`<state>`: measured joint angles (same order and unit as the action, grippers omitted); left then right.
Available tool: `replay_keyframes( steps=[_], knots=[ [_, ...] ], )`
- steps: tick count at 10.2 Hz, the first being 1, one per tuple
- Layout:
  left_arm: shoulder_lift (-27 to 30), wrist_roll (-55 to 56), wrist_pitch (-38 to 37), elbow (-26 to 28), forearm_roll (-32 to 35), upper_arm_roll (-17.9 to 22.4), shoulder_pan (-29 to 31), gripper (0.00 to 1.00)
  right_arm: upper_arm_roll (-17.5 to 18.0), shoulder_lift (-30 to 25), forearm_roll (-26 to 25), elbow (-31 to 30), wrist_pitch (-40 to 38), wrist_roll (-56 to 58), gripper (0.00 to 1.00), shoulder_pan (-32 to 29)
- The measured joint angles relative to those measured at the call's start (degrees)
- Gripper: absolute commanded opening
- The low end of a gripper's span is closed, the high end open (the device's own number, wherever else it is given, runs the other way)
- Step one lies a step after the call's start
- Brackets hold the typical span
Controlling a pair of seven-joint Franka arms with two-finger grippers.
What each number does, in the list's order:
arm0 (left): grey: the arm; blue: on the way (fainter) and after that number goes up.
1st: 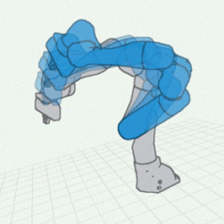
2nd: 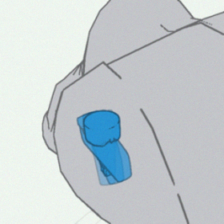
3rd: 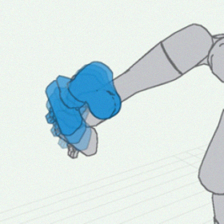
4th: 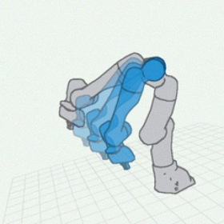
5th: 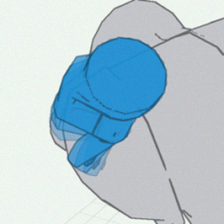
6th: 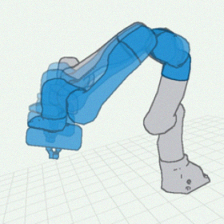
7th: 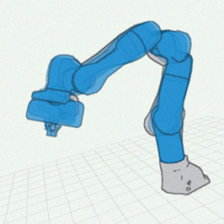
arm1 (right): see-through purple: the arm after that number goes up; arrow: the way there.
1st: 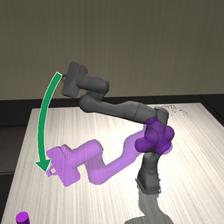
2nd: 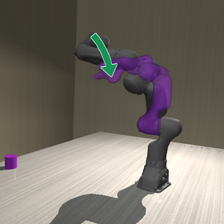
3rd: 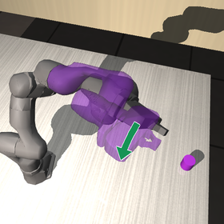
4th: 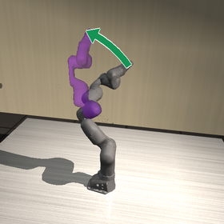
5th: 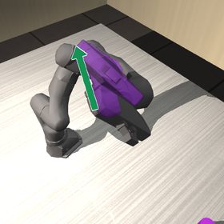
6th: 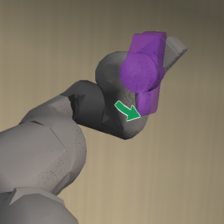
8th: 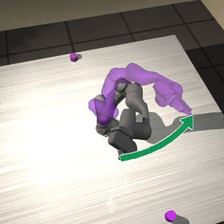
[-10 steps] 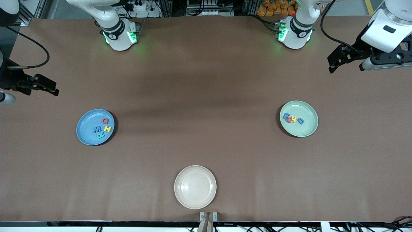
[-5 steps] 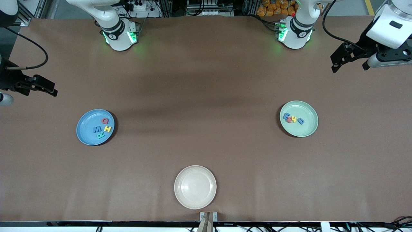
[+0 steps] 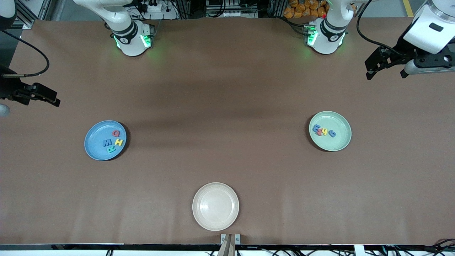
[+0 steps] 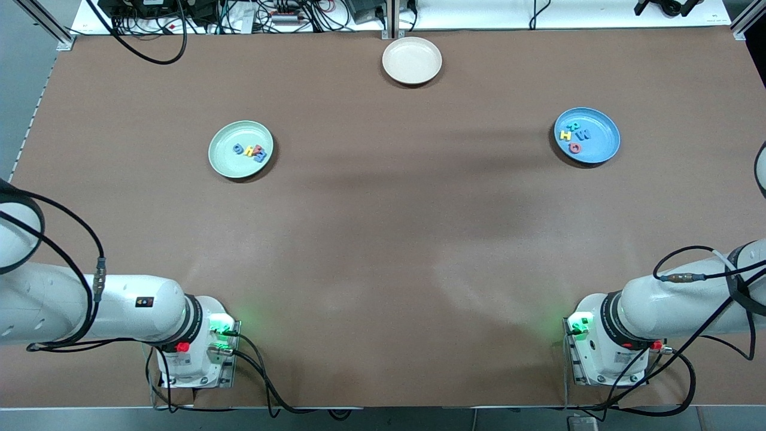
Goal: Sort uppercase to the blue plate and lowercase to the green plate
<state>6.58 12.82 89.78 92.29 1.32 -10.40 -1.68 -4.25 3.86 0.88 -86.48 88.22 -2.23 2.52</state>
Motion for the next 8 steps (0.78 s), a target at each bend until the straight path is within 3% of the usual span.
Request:
replay_keyframes(
  steps=[8],
  knots=[
    [-0.2, -0.3, 0.0, 0.0, 0.0, -0.1, 0.0, 1.00, 0.6, -2.5, 0.2, -1.2, -0.2, 0.0, 1.00, 0.3]
  ],
)
